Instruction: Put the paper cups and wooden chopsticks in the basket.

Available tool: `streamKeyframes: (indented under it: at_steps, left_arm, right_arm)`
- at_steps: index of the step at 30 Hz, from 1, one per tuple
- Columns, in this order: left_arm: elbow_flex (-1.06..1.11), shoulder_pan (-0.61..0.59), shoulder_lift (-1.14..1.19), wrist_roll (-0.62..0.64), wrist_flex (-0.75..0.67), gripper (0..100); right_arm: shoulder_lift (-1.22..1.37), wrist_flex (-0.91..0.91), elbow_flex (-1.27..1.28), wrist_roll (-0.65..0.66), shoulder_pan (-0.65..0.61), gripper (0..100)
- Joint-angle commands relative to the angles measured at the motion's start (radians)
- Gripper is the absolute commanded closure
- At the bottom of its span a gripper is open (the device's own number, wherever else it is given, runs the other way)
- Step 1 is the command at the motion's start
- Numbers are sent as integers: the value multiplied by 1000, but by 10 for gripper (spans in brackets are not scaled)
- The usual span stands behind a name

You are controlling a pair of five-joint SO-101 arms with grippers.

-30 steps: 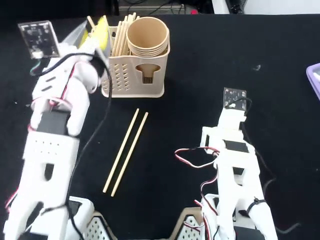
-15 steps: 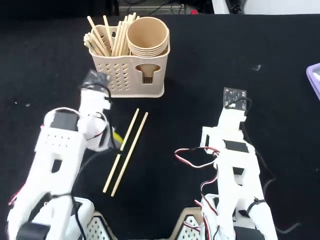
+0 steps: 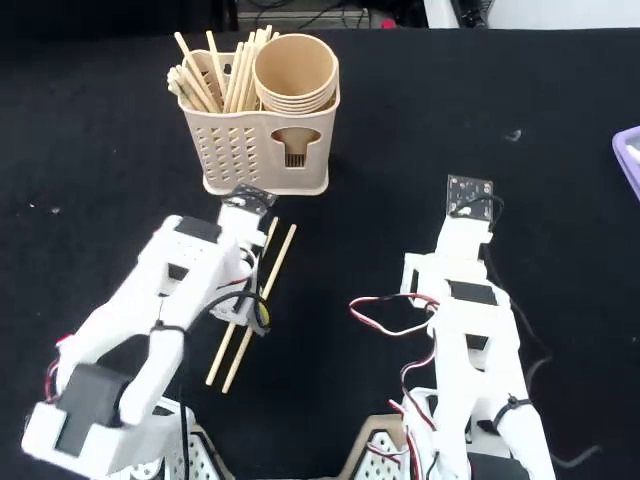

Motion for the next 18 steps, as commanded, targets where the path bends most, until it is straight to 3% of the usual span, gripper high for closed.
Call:
streamKeyframes:
  at_steps: [1, 10, 18]
  left_arm:
    - [-19, 21, 28, 6, -14, 686]
    - [-48, 33, 130, 5, -69, 691]
    - [-41, 41, 164, -64, -68, 843]
  right_arm:
    - [-22, -20, -4, 2, -11, 871]
    - [-22, -17, -4, 2, -11, 871]
    - [-22, -17, -4, 2, -11, 871]
